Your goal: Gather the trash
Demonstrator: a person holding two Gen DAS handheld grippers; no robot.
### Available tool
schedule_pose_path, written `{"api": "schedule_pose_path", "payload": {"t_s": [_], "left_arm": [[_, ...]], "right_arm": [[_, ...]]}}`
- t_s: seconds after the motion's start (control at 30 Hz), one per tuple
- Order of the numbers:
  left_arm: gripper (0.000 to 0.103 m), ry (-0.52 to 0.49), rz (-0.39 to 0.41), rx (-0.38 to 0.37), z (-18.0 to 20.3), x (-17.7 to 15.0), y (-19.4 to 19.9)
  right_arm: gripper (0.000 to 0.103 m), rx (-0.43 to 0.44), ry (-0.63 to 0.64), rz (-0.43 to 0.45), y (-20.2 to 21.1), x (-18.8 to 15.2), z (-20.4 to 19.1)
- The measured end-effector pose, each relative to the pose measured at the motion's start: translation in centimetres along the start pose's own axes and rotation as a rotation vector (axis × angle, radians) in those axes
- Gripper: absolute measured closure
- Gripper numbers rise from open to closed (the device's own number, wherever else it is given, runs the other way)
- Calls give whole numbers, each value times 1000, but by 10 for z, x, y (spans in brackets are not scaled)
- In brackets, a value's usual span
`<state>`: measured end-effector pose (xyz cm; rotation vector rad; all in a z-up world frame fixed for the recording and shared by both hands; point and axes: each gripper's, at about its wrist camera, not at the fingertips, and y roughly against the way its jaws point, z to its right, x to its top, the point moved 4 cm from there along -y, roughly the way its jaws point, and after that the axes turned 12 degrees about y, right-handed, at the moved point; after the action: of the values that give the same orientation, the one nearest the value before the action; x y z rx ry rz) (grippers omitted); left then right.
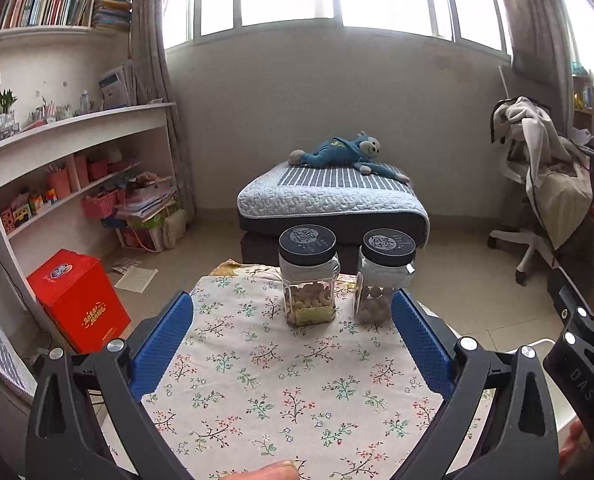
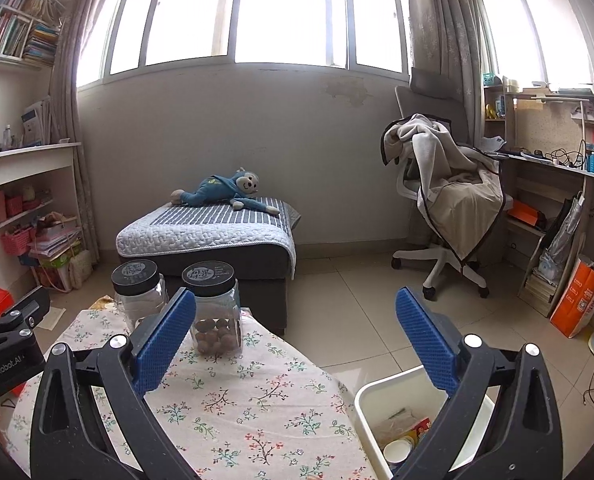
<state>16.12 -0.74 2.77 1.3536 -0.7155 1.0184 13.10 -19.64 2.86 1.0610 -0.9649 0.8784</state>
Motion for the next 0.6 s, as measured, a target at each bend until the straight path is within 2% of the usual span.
{"api": "schedule_pose_path", "payload": {"t_s": [0.6], "left_arm": [[7,-7,-5,-8,5,-1,0]], "right_arm": [[7,-4,1,-10,-6,-1,-1]]}}
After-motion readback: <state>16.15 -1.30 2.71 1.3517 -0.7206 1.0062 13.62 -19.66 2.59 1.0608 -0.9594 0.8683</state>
